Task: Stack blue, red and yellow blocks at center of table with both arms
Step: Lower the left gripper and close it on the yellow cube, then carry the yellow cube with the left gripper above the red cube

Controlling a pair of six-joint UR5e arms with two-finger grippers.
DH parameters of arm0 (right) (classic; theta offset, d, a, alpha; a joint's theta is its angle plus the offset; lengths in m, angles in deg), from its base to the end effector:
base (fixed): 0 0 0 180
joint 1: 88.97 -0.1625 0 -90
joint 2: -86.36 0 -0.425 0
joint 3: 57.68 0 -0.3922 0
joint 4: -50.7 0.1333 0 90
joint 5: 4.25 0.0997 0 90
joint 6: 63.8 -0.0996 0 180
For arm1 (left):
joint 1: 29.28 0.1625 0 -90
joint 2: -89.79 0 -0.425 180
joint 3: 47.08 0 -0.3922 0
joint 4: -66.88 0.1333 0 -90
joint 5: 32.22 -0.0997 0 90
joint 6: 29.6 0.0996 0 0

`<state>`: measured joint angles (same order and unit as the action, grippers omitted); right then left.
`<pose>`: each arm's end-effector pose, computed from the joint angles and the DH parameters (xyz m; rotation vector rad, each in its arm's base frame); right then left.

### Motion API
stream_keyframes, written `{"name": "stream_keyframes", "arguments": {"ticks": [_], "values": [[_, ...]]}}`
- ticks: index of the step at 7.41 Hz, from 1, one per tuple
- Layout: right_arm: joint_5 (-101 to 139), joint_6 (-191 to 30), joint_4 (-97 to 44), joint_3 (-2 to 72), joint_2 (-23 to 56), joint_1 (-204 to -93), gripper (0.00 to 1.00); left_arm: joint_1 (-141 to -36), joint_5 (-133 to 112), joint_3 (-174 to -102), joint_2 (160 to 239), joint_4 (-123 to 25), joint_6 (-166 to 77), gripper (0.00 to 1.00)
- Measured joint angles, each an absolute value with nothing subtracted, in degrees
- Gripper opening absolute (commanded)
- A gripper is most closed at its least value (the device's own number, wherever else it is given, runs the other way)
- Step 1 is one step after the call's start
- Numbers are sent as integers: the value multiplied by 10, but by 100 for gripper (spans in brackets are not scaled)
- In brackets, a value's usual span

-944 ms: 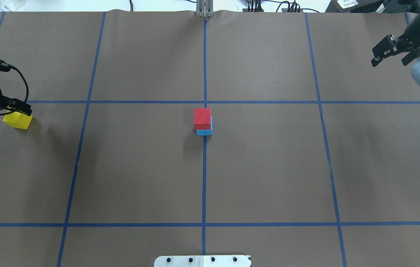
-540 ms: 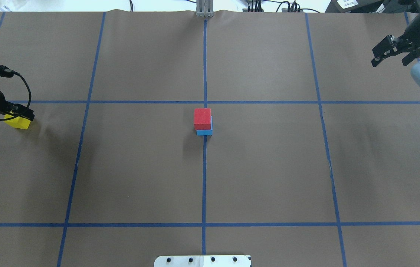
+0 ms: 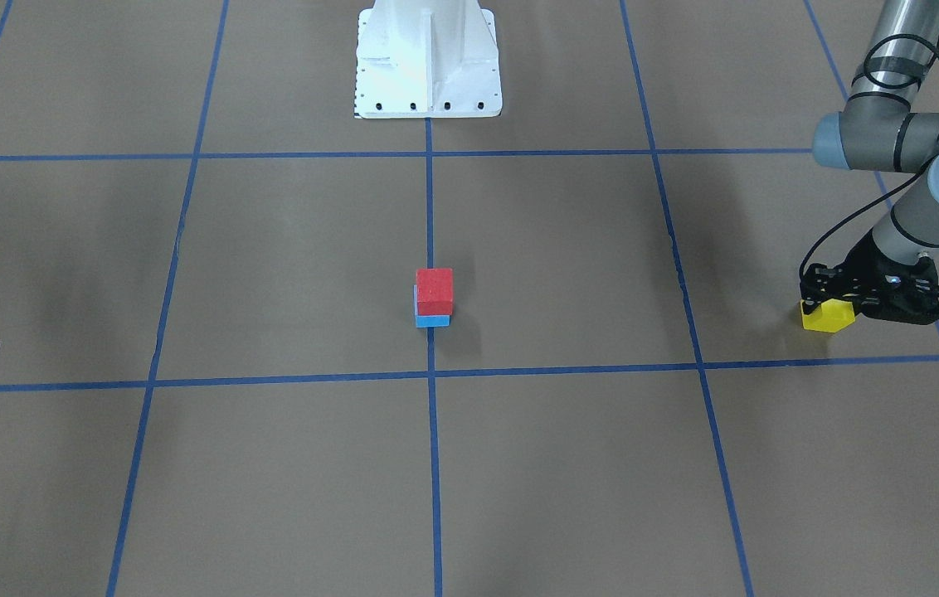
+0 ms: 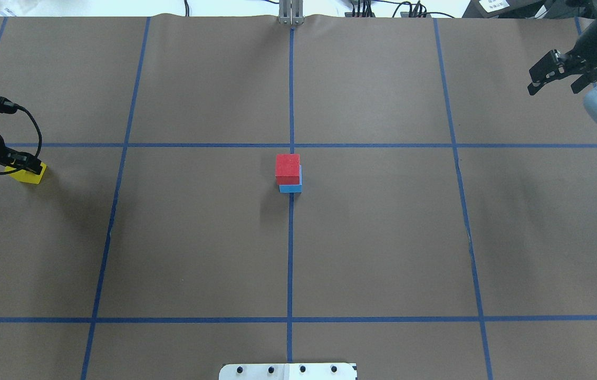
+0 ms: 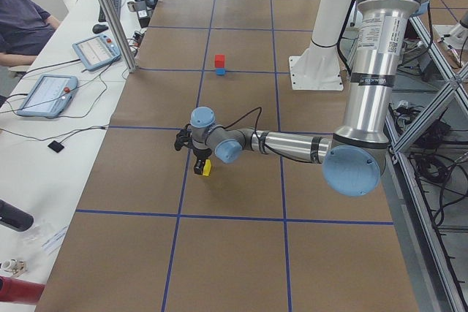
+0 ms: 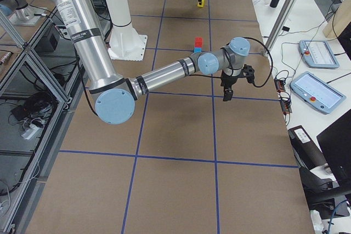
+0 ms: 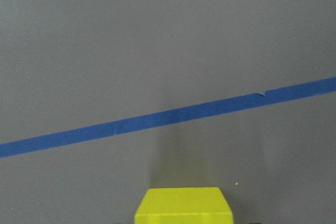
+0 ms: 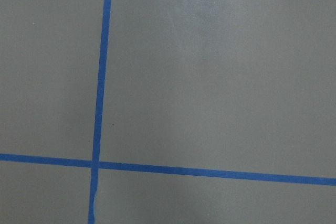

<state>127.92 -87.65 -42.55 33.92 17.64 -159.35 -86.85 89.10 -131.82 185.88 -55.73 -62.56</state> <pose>-0.1504 -0.6198 0.4421 0.0338 -0.7975 -0.0562 0.2354 -0.5226 0.5955 0.1919 0.7540 0.1507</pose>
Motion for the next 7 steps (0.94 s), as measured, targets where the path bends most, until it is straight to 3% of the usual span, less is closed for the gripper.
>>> {"name": "stream_keyframes", "arguments": {"ticks": [3, 5, 7], "values": [[1279, -876, -426, 338, 179, -1594, 99, -885, 951, -1399, 1878, -461, -625, 0], [1278, -877, -425, 338, 180, -1594, 99, -890, 958, -1474, 1993, -236, -630, 0], [1278, -876, -425, 338, 180, -1594, 99, -848, 935, -1497, 2144, -47, -697, 0]]}}
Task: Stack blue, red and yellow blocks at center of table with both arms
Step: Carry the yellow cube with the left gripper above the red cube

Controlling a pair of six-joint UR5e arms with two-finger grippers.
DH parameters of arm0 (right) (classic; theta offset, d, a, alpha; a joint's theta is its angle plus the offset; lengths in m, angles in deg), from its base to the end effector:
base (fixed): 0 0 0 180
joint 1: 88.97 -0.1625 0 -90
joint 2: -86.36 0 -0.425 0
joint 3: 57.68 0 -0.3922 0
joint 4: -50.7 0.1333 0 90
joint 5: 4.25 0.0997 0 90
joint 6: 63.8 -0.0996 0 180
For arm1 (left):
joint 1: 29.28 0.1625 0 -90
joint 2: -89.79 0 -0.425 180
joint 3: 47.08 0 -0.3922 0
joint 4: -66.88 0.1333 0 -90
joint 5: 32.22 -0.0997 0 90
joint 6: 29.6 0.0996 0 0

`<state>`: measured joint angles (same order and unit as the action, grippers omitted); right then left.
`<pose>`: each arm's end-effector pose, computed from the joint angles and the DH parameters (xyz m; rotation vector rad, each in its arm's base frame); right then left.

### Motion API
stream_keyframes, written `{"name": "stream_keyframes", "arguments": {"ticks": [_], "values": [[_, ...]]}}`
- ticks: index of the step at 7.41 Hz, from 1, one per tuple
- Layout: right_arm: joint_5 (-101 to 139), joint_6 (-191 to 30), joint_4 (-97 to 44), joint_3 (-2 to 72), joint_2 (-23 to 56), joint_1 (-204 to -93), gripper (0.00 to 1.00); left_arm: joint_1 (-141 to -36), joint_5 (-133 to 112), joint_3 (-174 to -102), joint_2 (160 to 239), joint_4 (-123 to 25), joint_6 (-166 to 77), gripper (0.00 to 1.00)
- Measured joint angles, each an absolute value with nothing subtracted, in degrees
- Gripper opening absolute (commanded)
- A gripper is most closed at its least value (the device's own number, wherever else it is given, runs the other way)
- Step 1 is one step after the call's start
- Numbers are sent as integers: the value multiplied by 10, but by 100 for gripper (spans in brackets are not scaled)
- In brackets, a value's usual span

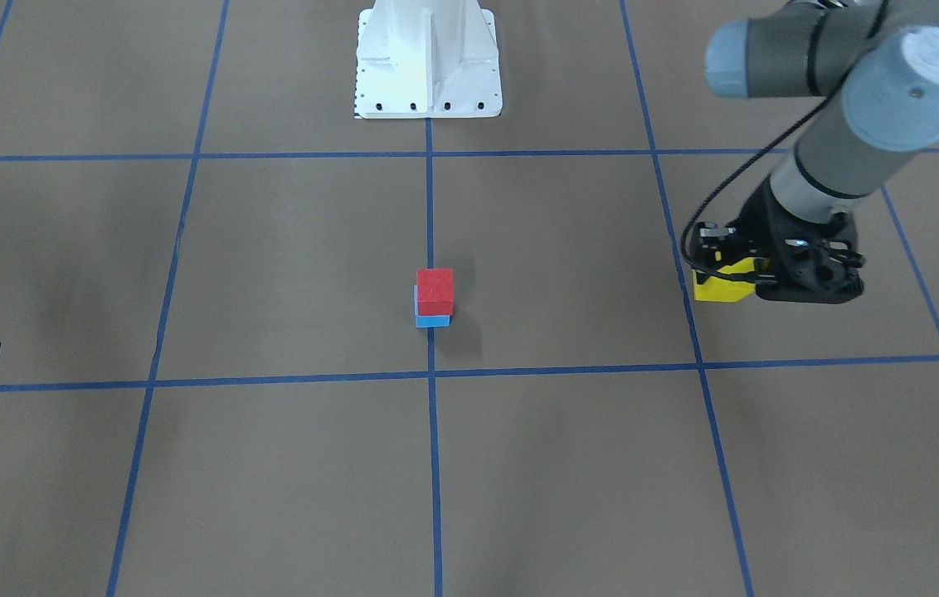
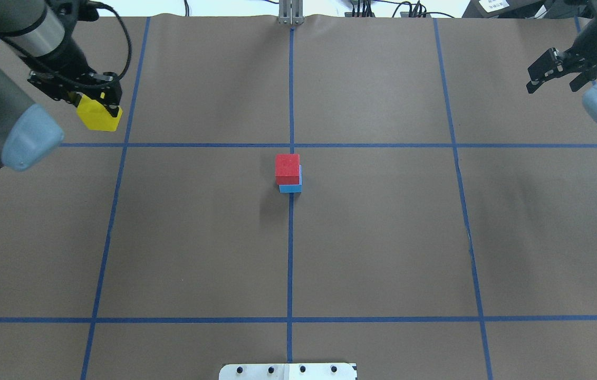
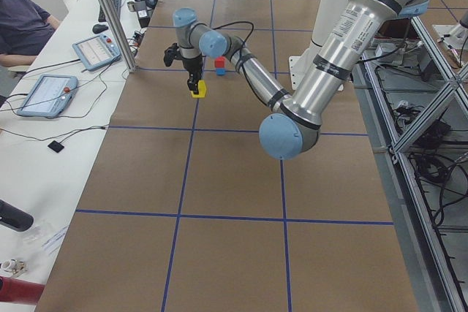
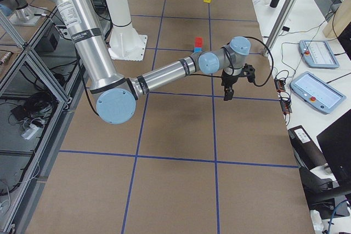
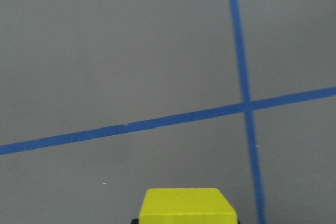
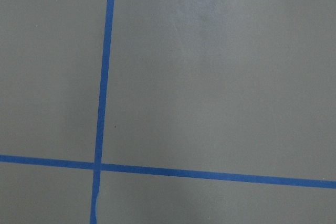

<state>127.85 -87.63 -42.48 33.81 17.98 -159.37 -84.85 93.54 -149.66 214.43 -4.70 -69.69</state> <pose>-0.1508 -0.6217 0.4392 0.0393 -0.7980 -0.0579 0.2967 -0.5656 0.2471 0.0171 0.7797 0.0631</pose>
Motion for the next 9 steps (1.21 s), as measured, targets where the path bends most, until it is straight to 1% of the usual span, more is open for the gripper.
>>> {"name": "stream_keyframes", "arguments": {"ticks": [1, 2, 4, 6, 7, 9], "values": [[1278, -876, -425, 338, 180, -1594, 99, -809, 919, -1490, 2196, -19, -759, 0], [1278, -876, -425, 338, 179, -1594, 99, -772, 906, -1467, 2250, -9, -814, 0], [1278, -876, -420, 339, 176, -1594, 99, -716, 878, -1385, 2351, -16, -890, 0], [1278, -876, -417, 339, 175, -1594, 99, -681, 865, -1311, 2389, -71, -924, 0], [1278, -876, -417, 339, 175, -1594, 99, -673, 862, -1290, 2393, -98, -934, 0], [1278, -876, -417, 339, 174, -1594, 99, -664, 860, -1277, 2395, -118, -939, 0]]}}
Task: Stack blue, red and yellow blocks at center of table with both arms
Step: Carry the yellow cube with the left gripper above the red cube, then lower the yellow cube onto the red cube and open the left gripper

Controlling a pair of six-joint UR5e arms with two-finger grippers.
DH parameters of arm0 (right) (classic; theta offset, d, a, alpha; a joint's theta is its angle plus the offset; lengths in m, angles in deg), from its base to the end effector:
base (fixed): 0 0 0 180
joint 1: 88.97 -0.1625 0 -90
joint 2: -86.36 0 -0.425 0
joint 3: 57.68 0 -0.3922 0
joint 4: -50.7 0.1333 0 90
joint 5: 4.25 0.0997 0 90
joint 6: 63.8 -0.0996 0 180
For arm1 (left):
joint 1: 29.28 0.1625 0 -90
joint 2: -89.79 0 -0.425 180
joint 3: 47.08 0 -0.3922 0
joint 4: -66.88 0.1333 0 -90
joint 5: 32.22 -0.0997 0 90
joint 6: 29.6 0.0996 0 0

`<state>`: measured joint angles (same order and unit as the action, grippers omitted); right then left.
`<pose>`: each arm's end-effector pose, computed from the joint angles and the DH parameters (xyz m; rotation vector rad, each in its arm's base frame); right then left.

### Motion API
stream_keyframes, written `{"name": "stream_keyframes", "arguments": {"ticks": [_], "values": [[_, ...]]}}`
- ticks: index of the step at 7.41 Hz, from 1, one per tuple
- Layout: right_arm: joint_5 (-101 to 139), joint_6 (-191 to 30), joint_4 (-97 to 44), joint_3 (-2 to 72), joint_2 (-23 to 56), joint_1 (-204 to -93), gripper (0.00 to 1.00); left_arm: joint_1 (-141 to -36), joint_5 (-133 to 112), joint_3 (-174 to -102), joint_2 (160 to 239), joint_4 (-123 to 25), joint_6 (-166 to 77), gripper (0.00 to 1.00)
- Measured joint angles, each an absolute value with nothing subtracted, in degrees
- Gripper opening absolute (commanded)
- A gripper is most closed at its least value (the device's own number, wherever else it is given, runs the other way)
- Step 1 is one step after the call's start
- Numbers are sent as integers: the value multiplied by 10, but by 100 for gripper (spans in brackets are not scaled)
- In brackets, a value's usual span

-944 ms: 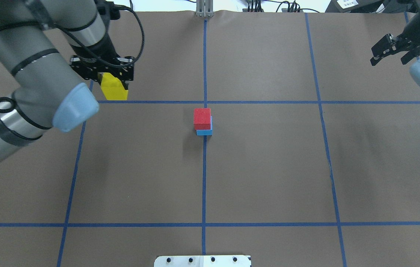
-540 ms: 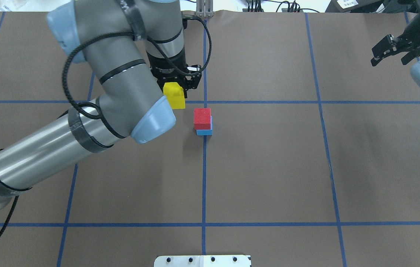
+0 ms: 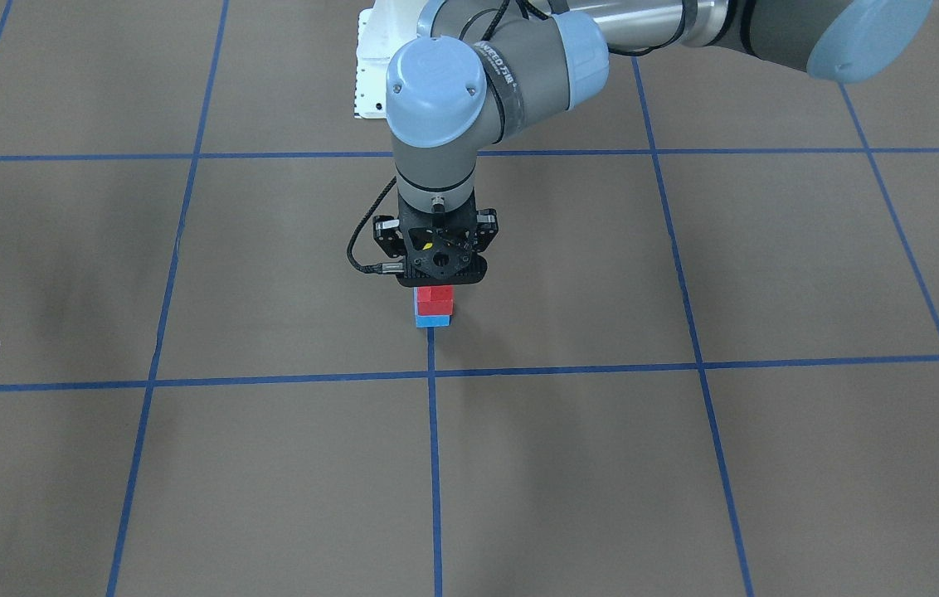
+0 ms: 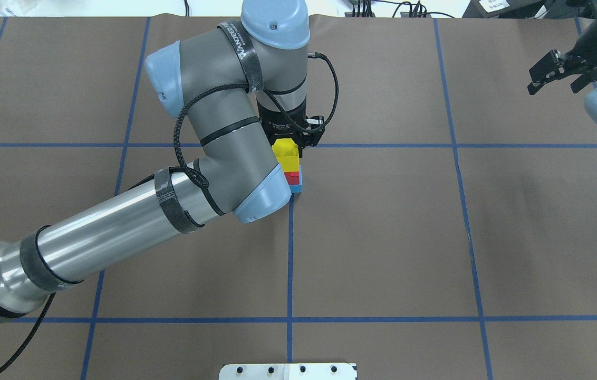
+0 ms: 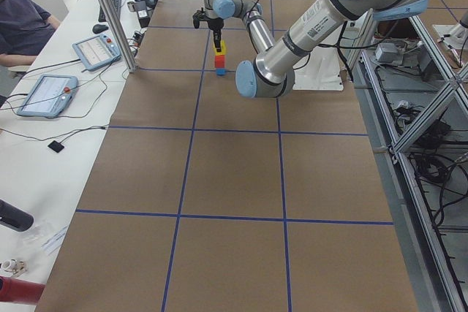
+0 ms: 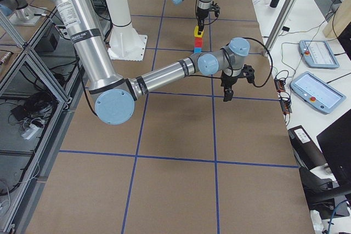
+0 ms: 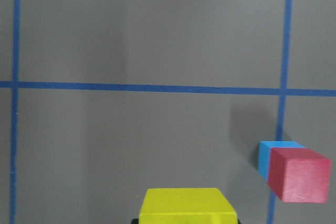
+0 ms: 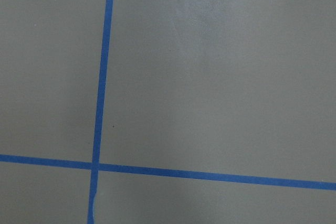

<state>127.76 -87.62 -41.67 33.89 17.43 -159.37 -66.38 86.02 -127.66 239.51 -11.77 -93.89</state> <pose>-0.1499 -0.6196 0.4430 0.0454 -0.7984 -0.0600 0.5464 -0.5213 0.0806 -0.0572 0.8140 -0.0201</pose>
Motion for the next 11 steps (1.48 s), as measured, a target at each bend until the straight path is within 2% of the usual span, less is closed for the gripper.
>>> {"name": "stream_keyframes", "arguments": {"ticks": [11], "values": [[1278, -877, -417, 339, 175, -1594, 99, -660, 849, -1245, 2393, -163, -939, 0]]}}
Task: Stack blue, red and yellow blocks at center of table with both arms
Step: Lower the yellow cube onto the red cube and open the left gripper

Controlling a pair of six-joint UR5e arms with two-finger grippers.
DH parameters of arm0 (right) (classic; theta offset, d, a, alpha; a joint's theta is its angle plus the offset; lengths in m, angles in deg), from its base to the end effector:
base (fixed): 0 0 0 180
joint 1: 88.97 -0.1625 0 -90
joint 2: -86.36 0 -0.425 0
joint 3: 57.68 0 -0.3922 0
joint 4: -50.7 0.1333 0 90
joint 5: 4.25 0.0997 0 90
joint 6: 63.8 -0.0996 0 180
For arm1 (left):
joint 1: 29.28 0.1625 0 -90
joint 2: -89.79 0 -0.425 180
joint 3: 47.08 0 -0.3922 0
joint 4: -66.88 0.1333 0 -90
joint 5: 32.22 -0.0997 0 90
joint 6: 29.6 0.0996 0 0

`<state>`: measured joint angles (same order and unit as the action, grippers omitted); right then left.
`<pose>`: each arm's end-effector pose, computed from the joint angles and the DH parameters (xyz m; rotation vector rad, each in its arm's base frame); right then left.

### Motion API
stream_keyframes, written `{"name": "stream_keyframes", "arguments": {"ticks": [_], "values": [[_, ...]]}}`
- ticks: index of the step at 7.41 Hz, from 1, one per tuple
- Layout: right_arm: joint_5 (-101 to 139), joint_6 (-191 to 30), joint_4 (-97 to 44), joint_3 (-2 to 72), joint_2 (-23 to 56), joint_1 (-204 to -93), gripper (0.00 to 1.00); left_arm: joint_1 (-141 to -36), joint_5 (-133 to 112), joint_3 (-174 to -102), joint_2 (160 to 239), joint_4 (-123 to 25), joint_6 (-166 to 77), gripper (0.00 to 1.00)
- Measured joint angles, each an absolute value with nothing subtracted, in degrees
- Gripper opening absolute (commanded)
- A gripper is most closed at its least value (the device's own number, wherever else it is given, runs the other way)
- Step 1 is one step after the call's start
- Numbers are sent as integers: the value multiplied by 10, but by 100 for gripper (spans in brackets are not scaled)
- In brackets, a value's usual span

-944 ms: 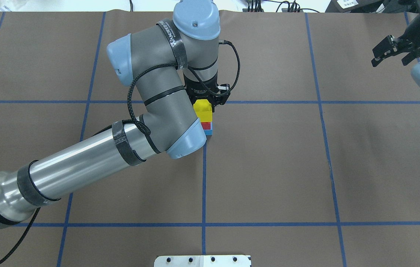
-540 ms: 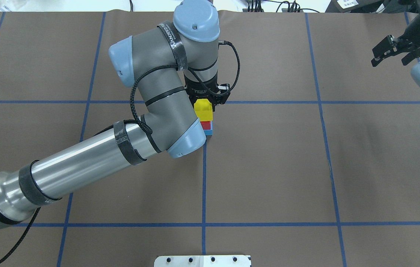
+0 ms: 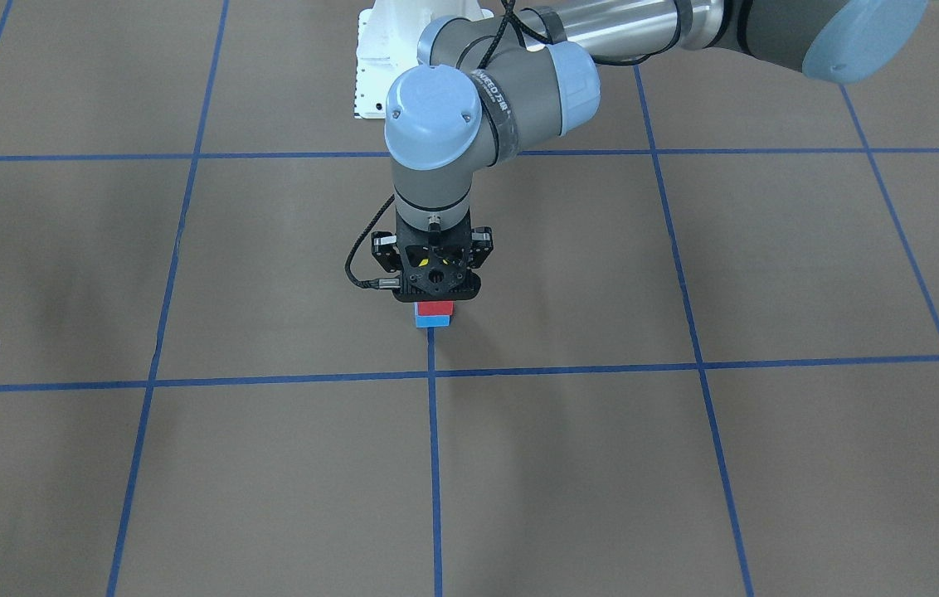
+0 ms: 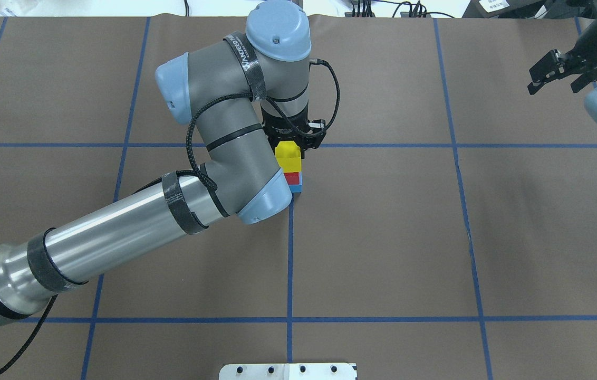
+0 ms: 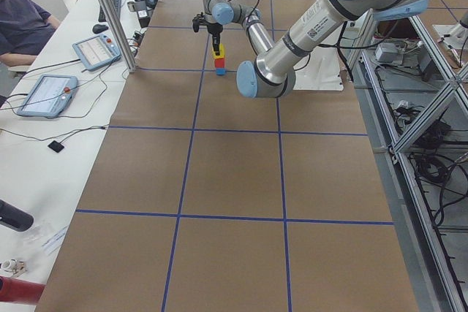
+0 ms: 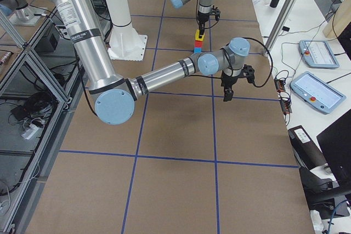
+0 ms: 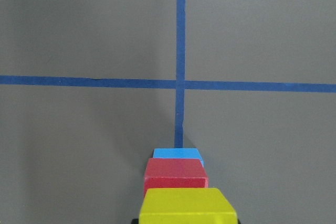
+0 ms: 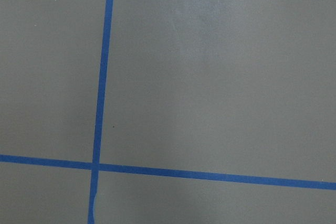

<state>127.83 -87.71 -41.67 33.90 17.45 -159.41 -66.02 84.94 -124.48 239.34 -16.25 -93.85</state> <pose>-0.1495 -0.6197 0.4426 0.0450 -0.7997 -0.0583 0.5625 -0.5295 0.0949 -0.0325 0.8213 -0.0151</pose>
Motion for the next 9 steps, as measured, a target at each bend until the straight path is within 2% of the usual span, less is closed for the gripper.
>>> {"name": "stream_keyframes", "arguments": {"ticks": [1, 2, 4, 5, 6, 8, 9], "values": [[1278, -877, -416, 339, 175, -1594, 99, -660, 849, -1245, 2393, -163, -938, 1], [1278, -877, -415, 339, 175, -1594, 99, -660, 849, -1244, 2392, -163, -937, 18], [1278, -876, -415, 338, 174, -1594, 99, -660, 850, -1244, 2392, -165, -937, 36], [1278, -876, -414, 338, 174, -1594, 99, -660, 850, -1244, 2391, -170, -938, 66], [1278, -877, -414, 338, 174, -1594, 99, -660, 849, -1244, 2391, -174, -939, 78], [1278, -877, -415, 338, 174, -1594, 99, -660, 849, -1244, 2390, -176, -939, 80], [1278, -877, -415, 338, 174, -1594, 99, -660, 849, -1244, 2390, -176, -939, 90]]}}
